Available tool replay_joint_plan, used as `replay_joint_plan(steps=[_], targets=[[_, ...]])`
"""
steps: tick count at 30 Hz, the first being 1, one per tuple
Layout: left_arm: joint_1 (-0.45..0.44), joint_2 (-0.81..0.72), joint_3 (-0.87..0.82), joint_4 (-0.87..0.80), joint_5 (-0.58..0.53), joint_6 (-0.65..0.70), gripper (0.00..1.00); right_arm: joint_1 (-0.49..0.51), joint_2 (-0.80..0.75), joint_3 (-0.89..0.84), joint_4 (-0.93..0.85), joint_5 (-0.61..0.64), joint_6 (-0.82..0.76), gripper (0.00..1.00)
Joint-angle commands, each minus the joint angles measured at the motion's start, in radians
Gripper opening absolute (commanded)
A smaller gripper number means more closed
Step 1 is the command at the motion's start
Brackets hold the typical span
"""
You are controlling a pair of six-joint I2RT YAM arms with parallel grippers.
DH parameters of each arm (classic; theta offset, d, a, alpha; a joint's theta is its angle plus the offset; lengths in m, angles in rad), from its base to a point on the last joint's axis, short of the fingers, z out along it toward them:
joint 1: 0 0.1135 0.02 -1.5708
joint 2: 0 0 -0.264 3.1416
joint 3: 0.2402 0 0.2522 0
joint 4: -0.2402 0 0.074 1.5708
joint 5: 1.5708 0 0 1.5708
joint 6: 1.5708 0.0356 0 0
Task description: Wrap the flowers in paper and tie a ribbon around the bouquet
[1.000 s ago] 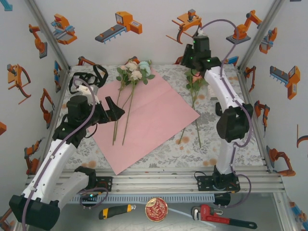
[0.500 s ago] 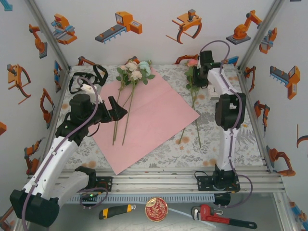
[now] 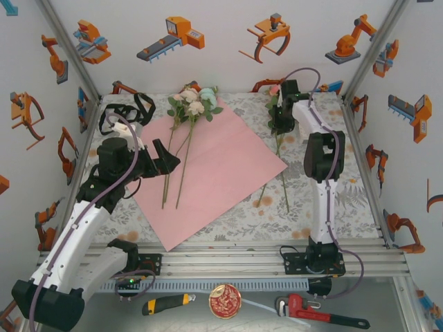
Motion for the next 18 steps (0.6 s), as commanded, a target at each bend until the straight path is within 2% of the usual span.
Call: replay_joint_plan(steps=[1,7,13,18], targets=[[-0.006,-0.024,0.021,-0.020,-0.015,-0.012,0.97,0.008,0.036,0.031,-0.025,-0.012,-0.001,0.29],[-0.007,-0.042,0.012,-0.029,-0.033,-0.018,0.97,0.010,0.040,0.032,-0.032,-0.017,-0.012,0.22],[-0.007,-0.037,0.010,-0.024,-0.033,-0.023,0.97,0.009,0.007,0.059,-0.033,0.000,-0.062,0.01],[-0.007,-0.030,0.009,-0.017,-0.030,-0.022,0.97,0.010,-0.047,0.091,-0.033,0.023,-0.098,0.00]])
